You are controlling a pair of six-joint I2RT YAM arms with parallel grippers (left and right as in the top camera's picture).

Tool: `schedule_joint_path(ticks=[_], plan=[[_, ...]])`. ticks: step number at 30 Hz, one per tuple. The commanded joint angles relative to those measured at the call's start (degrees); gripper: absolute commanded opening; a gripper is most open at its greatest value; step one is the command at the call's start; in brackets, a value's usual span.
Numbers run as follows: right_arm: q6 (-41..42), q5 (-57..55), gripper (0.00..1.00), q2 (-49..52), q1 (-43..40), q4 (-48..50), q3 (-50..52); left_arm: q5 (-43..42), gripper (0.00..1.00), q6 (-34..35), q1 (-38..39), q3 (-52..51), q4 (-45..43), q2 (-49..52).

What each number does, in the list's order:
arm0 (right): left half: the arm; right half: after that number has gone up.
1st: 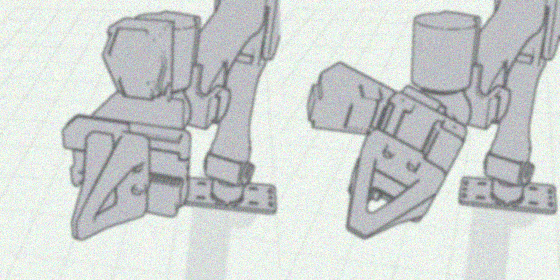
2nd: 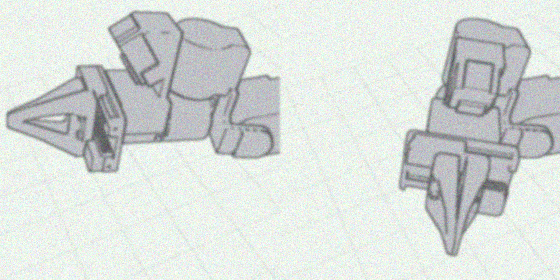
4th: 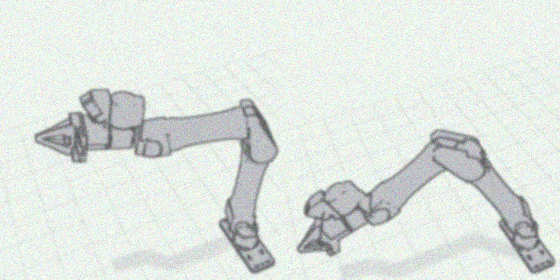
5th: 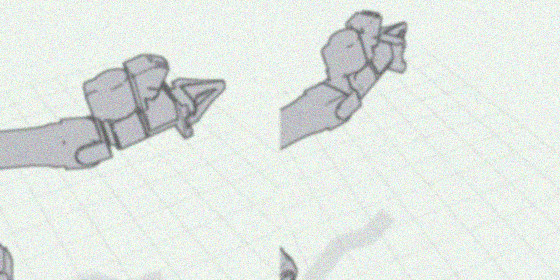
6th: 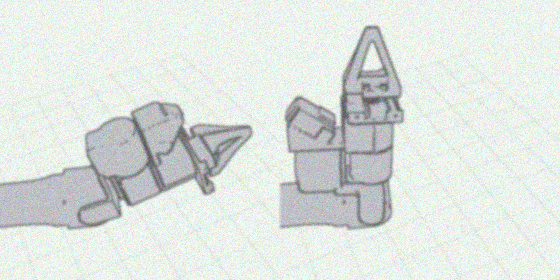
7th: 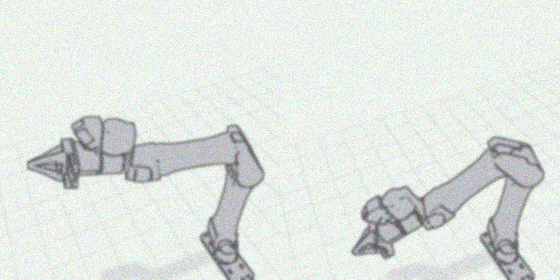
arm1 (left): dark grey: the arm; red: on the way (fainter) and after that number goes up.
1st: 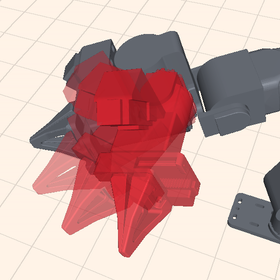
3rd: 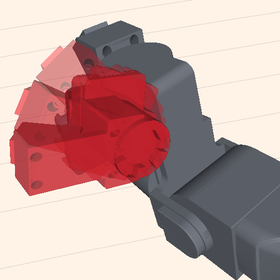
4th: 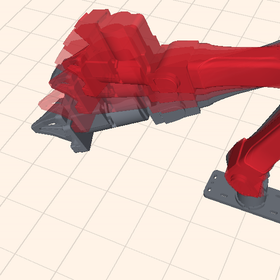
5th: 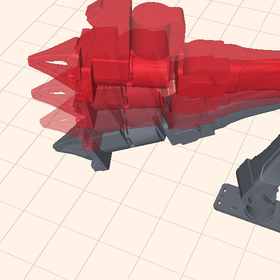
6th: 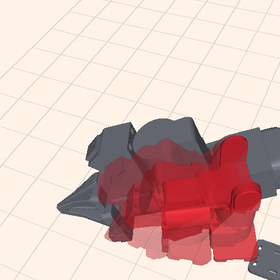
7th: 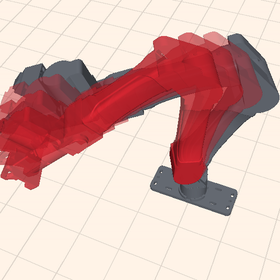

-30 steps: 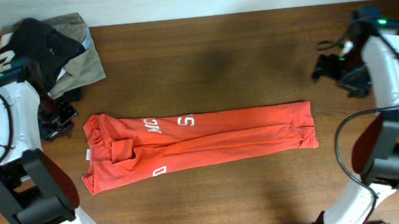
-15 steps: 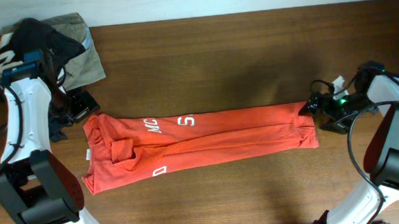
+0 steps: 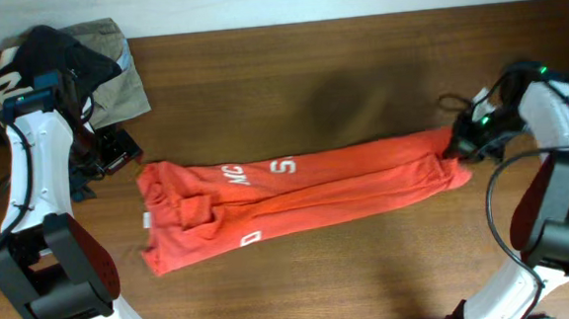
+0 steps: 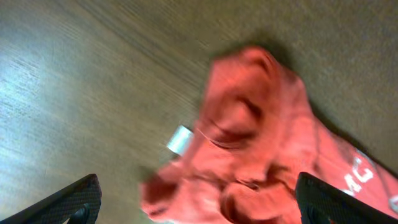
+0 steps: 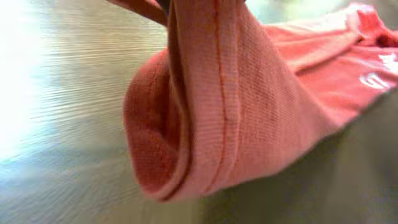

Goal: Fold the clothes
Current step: 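Grasp the right end of the folded strip with the right gripper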

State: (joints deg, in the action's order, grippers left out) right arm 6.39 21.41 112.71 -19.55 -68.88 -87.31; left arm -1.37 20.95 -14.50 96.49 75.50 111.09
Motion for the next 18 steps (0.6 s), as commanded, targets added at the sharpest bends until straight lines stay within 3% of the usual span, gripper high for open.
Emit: schedule_joint_path(ticks=[1,5,18], plan=[[1.44,-3.06,0.04,-6.67,1.9,-3.82,-5.18,-0.39,0.99,-0.22,0.15,0.87,0.0,-1.4],[1.66,-4.85,0.04,-8.13,10.38,-5.03,-4.76,-0.42,0.99,-0.22,0.15,0.87,0.11,-1.4],[15.19,-6.49,0.04,-6.88,39.28,7.15,-0.59,-0.39,0.99,-0.22,0.15,0.83,0.17,-1.4]])
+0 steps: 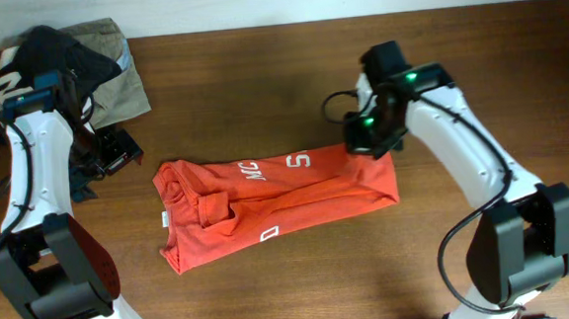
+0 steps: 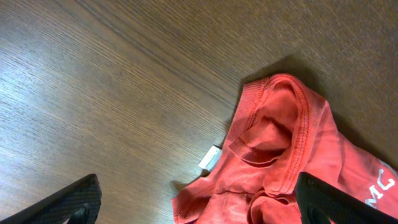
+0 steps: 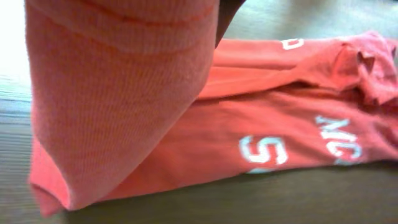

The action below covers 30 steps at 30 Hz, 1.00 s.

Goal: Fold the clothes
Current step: 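Grasp the right end of the folded strip with the right gripper, then fold the strip's right end leftward over the middle with the right gripper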

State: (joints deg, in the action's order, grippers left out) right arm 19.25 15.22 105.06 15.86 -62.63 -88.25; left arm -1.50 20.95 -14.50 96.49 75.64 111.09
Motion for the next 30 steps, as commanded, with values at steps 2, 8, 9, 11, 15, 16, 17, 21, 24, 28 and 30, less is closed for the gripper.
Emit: schedule_joint_path(ticks=[2,8,9,11,15,16,17,21,24,28,30], plan=[[2.75,-0.35,0.04,1.64,6.8,1.84,0.35,-0.28,0.99,-0.22,0.26,0.83,0.07,-1.4],[3.76,-0.5,0.04,8.15,13.4,5.55,0.39,-0.26,0.99,-0.22,0.26,0.83,0.07,-1.4],[3.82,-0.46,0.05,8.76,14.08,6.01,0.39,-0.26,0.99,-0.22,0.26,0.83,0.09,-1.4],[3.82,-0.5,0.4,9.44,15.65,6.62,0.46,-0.28,0.99,-0.22,0.26,0.83,0.04,-1.4],[3.72,-0.5,0.71,9.35,14.93,4.76,-1.44,-0.28,0.99,-0.22,0.26,0.83,0.04,-1.4],[2.43,-0.5,0.71,9.29,13.38,1.6,-4.28,-0.26,0.99,-0.22,0.26,0.83,0.04,-1.4],[1.42,-0.52,0.72,9.2,12.09,-0.79,-6.64,-0.26,0.99,-0.22,0.26,0.83,0.09,-1.4],[-1.01,-0.44,0.72,9.66,8.39,-2.78,-8.94,-0.28,0.99,-0.2,0.26,0.83,-0.07,-1.4],[-0.94,0.04,0.43,9.92,10.58,-0.28,-4.09,-0.28,0.99,-0.22,0.35,0.83,0.11,-1.4],[1.53,5.99,0.33,9.94,15.76,8.11,5.18,-0.28,0.99,-0.22,0.55,0.83,0.11,-1.4],[4.39,6.38,0.26,9.97,19.06,13.86,11.26,-0.28,0.99,-0.22,0.52,0.83,0.28,-1.4]])
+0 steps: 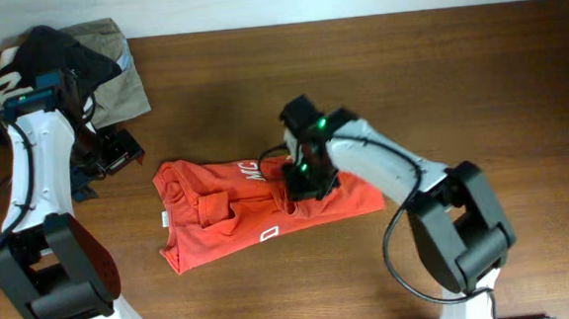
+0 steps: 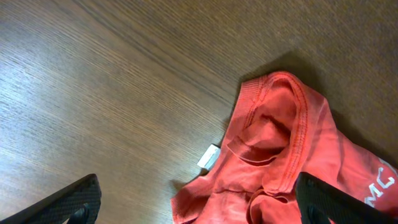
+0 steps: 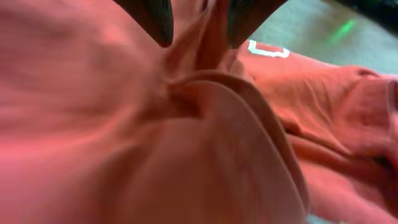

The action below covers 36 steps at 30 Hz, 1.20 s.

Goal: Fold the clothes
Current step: 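Fold the strip's right end leftward over the middle with the right gripper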

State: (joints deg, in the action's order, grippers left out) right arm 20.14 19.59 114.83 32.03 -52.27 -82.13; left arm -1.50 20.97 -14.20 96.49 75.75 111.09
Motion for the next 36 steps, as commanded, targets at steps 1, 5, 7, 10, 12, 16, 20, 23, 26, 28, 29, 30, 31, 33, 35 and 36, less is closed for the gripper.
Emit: schedule_joint_path(ticks=[1,5,7,10,12,16,20,23,26,28,29,30,31,33,35,36], plan=[[3.5,3.58,0.25,0.2,3.85,4.96,6.12,-0.28,0.99,-0.24,0.22,0.83,-0.02,-1.4],[3.32,5.18,0.15,-0.04,8.96,4.5,3.41,-0.28,0.99,-0.24,0.22,0.83,-0.02,-1.4],[3.32,1.42,0.11,-0.83,9.05,-0.5,-0.57,-0.26,0.99,-0.26,0.22,0.83,-0.02,-1.4],[3.3,-11.56,0.19,-2.25,6.93,-13.29,-13.46,-0.26,0.99,-0.26,0.22,0.83,-0.04,-1.4],[3.28,-15.47,0.35,-2.25,3.8,-14.91,-19.74,-0.28,0.99,-0.24,0.22,0.83,-0.07,-1.4],[0.52,-8.61,0.24,0.59,-4.52,-11.47,-19.08,-0.26,0.99,-0.26,0.22,0.83,-0.02,-1.4],[-0.37,-1.7,0.15,8.33,-4.37,-9.75,-18.25,-0.28,0.99,-0.22,0.22,0.83,-0.11,-1.4],[0.55,2.64,0.15,14.69,-1.09,-4.76,-18.25,-0.26,0.99,-0.26,0.22,0.83,-0.04,-1.4],[1.81,2.43,0.16,16.57,1.4,0.09,-18.25,-0.26,0.99,-0.24,0.22,0.83,-0.31,-1.4],[3.1,-0.39,0.16,16.04,0.57,1.05,-20.04,-0.26,0.99,-0.26,0.22,0.83,-0.2,-1.4],[2.93,-1.03,0.17,15.54,-0.61,-0.92,-22.32,-0.26,0.99,-0.26,0.22,0.83,-0.07,-1.4],[1.99,-1.7,0.22,14.64,-2.19,-3.76,-25.44,-0.26,0.99,-0.26,0.22,0.83,-0.02,-1.4],[0.57,-2.86,0.32,13.68,-3.96,-7.5,-29.11,-0.26,0.99,-0.26,0.22,0.83,-0.04,-1.4],[-1.55,-8.28,0.68,12.81,-8.79,-18.25,-38.93,-0.28,0.99,-0.26,0.22,0.83,-0.04,-1.4],[-6.82,-9.18,0.74,12.81,-12.72,-24.59,-42.99,-0.28,0.99,-0.28,0.22,0.83,-0.04,-1.4],[-9.57,-9.38,0.74,12.92,-15.63,-28.85,-42.84,-0.26,0.99,-0.28,0.24,0.76,-0.09,-1.4]])
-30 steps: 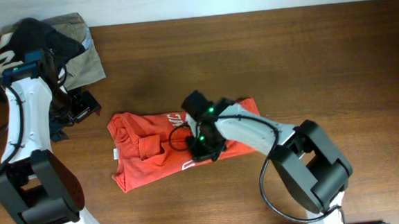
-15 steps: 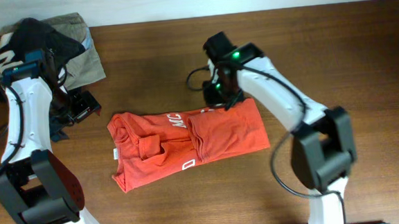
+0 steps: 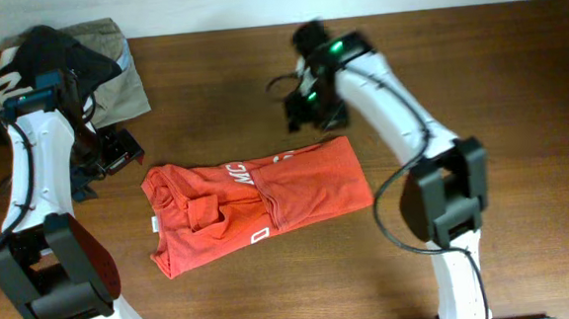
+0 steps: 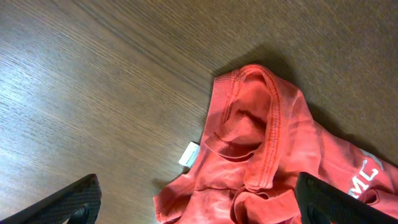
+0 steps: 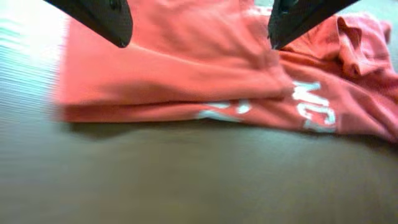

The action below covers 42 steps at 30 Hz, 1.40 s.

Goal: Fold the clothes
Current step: 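Fold the strip's right end leftward over the middle with the right gripper, then release the right end and raise the right gripper to the right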

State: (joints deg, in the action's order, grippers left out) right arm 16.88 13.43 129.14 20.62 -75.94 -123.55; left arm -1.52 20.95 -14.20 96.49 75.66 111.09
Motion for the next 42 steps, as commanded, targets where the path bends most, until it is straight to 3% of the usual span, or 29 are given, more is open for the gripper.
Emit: schedule_joint_path(ticks=[1,2,5,14,15,17,19,22,25,30,35,36,37,38,39,42], plan=[[-9.22,-3.23,0.72,-1.27,-5.62,-7.43,-0.13,-0.26,0.99,-0.26,0.24,0.63,0.02,-1.4],[-12.26,-3.19,0.68,-1.27,-7.5,-8.76,3.54,-0.26,0.99,-0.24,0.35,-0.04,-0.17,-1.4],[-15.67,-3.17,0.68,-1.27,-9.51,-7.58,10.75,-0.28,0.99,-0.22,0.61,-1.42,-0.87,-1.4],[-21.14,11.41,0.66,-1.27,-10.14,10.36,33.9,-0.26,0.99,-0.24,0.66,-4.59,-2.89,-1.4],[-21.16,12.55,0.61,-1.27,-10.14,11.47,34.93,-0.26,0.99,-0.24,0.66,-4.59,-2.97,-1.4],[-19.74,12.9,0.2,-1.27,-10.14,12.79,35.89,-0.26,0.99,-0.24,0.66,-4.59,-2.97,-1.4],[-17.18,12.39,0.04,-1.29,-10.45,13.62,35.85,-0.26,0.99,-0.24,0.66,-4.59,-2.97,-1.4],[-5.75,1.4,0.04,-2.12,-13.11,13.31,35.32,-0.28,0.99,-0.24,0.7,-4.59,-2.99,-1.4],[0.42,-0.81,0.04,-6.82,-17.51,11.93,35.34,-1.38,0.99,-0.28,1.27,-4.63,-3.43,-1.4],[4.61,-4.2,0.04,-14.14,-20.98,6.86,35.36,-15.82,0.99,-9.14,6.19,-4.63,-8.0,-1.38],[12.68,-9.46,0.04,-14.14,-18.36,5.9,39.91,-16.37,0.99,-9.09,13.53,-4.63,-8.17,-1.38],[12.74,-9.68,0.09,-14.14,-18.27,6.47,40.79,-16.37,0.99,-9.09,15.23,-4.63,-8.2,-1.38],[11.87,-10.8,0.43,-14.14,-18.51,6.05,40.81,-16.31,0.99,-9.11,16.81,-4.63,-8.37,-1.38],[11.85,-12.44,0.82,-14.21,-18.82,5.01,40.41,-16.33,0.99,-9.09,17.99,-4.63,-8.87,-1.38],[11.23,-14.34,0.99,-14.21,-19.15,3.67,39.85,-16.33,0.99,-9.09,18.78,-4.63,-9.33,-1.38],[7.02,-15.85,0.99,-14.32,-21.09,0.0,36.41,-16.31,0.99,-10.47,19.3,-5.29,-11.21,-1.25]])
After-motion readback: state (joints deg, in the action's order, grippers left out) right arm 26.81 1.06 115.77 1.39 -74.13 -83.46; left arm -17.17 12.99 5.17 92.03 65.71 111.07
